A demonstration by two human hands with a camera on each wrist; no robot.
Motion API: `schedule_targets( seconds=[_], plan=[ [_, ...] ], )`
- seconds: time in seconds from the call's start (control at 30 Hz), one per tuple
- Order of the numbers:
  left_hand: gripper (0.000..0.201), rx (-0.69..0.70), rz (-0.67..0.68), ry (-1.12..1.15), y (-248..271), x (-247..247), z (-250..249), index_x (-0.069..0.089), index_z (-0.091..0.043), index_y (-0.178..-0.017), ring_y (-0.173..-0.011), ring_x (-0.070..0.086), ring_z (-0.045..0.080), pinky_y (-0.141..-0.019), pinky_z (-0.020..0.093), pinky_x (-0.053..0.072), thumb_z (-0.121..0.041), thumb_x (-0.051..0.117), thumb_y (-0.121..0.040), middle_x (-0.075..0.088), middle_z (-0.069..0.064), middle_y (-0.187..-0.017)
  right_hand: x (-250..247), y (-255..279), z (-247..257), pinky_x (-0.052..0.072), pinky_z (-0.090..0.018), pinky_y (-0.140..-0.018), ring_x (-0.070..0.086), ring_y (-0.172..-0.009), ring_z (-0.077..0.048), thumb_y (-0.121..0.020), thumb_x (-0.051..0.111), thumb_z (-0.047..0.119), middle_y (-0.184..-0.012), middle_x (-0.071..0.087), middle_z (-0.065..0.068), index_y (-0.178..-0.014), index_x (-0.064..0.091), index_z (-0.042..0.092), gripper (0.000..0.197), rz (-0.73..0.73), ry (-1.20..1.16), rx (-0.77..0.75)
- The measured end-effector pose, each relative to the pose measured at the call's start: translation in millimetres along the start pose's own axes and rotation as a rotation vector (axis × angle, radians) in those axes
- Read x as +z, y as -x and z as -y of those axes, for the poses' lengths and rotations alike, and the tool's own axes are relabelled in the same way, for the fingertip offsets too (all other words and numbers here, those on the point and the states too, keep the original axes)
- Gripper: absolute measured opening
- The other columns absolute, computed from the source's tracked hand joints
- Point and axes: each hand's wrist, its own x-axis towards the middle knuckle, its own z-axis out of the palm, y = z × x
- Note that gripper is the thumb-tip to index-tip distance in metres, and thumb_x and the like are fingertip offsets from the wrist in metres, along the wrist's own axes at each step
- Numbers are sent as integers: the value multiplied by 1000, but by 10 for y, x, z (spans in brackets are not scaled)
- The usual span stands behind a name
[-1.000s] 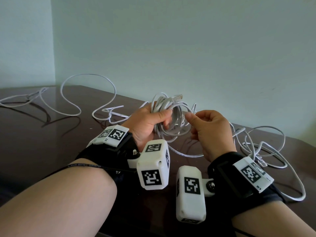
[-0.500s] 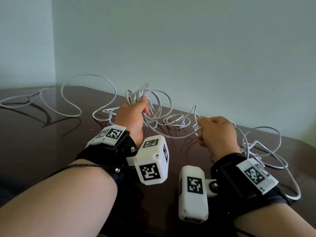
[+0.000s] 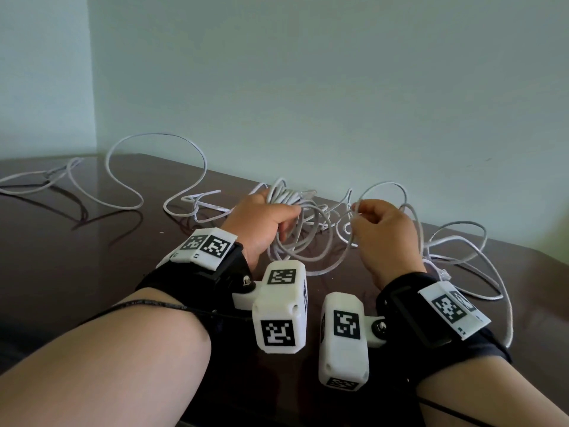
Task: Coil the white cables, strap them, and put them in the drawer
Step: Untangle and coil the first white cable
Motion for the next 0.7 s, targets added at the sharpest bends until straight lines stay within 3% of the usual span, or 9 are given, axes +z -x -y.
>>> schedule_targets(
  seconds=[0.13,0.2,0.3,0.4,0.47,0.5,0.57,0.63,0.7],
  plan=[
    [12,4,72,-68,71,-10,-60,57,-13,-74,-46,48,13,-55,25,41,-13,69,-80,51,-4,-48,22,53,74,35,-10,-49,48,-61,-14,-85,57,7,-78,67,-15,-83,67,12,11,140,112,-154],
    [12,9,108,-104,100,-9,-86,59,-13,-76,-43,48,8,-51,20,41,-9,70,-78,52,-7,-48,7,62,84,34,-14,-49,44,-59,-14,-84,58,6,-79,63,-21,-82,66,6,8,165,118,-177],
    [22,-3,110,-109,107,-1,-96,53,-15,-66,-41,44,8,-49,20,39,-3,66,-79,48,-8,-43,1,65,98,40,-23,-59,45,-63,-14,-84,58,7,-82,63,-22,-84,65,4,7,222,91,-141],
    [24,-35,102,-86,94,-8,-90,50,-16,-66,-36,43,5,-46,19,38,-5,65,-80,47,-9,-37,1,80,136,43,-26,-64,47,-65,-13,-87,52,9,-76,59,-15,-84,61,5,10,285,36,-80],
    [20,-36,109,-80,89,-16,-79,52,-16,-68,-37,46,5,-49,21,38,-8,67,-79,49,-10,-38,5,113,180,46,-31,-72,51,-74,-12,-93,50,22,-82,61,-14,-92,60,6,19,329,-57,-61],
    [19,-32,119,-84,90,-18,-77,53,-16,-69,-37,47,5,-50,21,38,-10,68,-79,51,-10,-39,1,130,196,45,-26,-77,53,-83,-11,-94,51,34,-90,63,-8,-100,58,9,27,358,-88,-72],
    [17,-26,151,-92,106,-23,-88,56,-17,-71,-38,50,4,-46,18,40,-10,68,-79,54,-9,-41,-3,142,210,41,-12,-83,55,-101,-3,-79,60,51,-111,59,10,-125,46,21,57,469,-72,-109],
    [13,-30,198,-67,133,-22,-115,58,-14,-75,-39,52,6,-42,16,41,-5,67,-78,55,-8,-44,8,140,186,40,-2,-81,57,-100,8,-70,77,41,-114,57,22,-132,33,33,77,597,5,-129],
    [16,-35,267,-4,151,-19,-131,55,-9,-71,-36,43,9,-41,19,36,-1,69,-72,47,-6,-41,28,114,123,45,-11,-84,63,-95,6,-71,81,21,-107,66,17,-129,41,31,71,652,30,-167]
  ],
)
